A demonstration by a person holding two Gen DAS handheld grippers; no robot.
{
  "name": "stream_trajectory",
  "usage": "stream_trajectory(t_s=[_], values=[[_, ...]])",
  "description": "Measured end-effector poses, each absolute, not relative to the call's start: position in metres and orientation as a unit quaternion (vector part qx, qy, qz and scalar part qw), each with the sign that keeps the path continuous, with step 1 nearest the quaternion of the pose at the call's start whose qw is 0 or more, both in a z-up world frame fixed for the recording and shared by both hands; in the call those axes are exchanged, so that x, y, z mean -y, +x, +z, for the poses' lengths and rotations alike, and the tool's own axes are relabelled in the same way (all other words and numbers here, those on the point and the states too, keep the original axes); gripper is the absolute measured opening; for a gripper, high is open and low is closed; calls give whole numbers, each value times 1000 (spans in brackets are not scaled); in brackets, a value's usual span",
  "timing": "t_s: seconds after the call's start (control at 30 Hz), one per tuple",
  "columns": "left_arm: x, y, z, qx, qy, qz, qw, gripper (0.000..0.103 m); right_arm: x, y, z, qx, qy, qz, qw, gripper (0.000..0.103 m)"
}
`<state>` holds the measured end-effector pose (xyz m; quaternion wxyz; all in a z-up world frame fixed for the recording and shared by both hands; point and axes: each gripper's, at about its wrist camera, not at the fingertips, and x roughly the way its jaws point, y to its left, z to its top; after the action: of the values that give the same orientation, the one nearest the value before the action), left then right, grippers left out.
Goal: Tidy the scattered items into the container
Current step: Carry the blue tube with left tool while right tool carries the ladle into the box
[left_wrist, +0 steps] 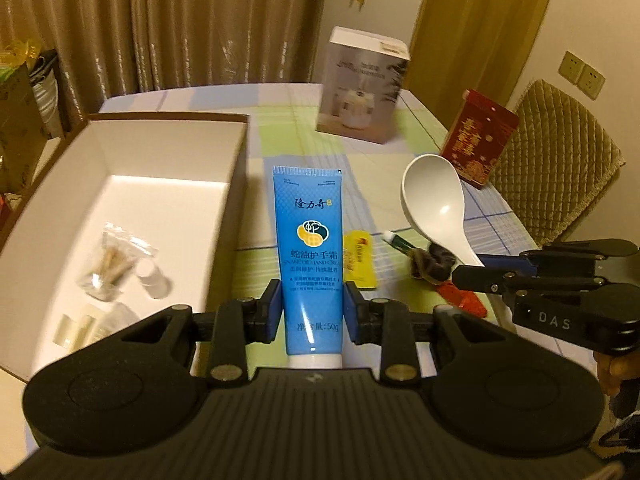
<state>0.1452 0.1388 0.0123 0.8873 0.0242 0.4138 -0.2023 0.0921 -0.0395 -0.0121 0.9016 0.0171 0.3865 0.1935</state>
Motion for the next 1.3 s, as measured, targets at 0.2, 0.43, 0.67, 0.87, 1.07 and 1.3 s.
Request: stream_trajectory(t_s=[0.2,0.43,0.67,0.87,1.07,1.3], values=[[-178,155,20,-404,23,-195,893,27,-10,105,-4,-381,31,213,899,18],[-229,168,24,-401,27,-186,896,27,-72,120,-3,-380,58,232,894,18],[-276,184,25,-405,43,-177,896,27,-121,139,-8,-390,84,229,888,18],[-302,204,26,-402,50,-182,896,27,-153,164,-14,-402,95,205,887,18],[-315,243,18,-408,59,-191,891,27,-170,196,-29,-418,90,165,889,18],[-304,309,-1,-425,70,-215,876,27,-177,240,-46,-436,71,136,887,18]])
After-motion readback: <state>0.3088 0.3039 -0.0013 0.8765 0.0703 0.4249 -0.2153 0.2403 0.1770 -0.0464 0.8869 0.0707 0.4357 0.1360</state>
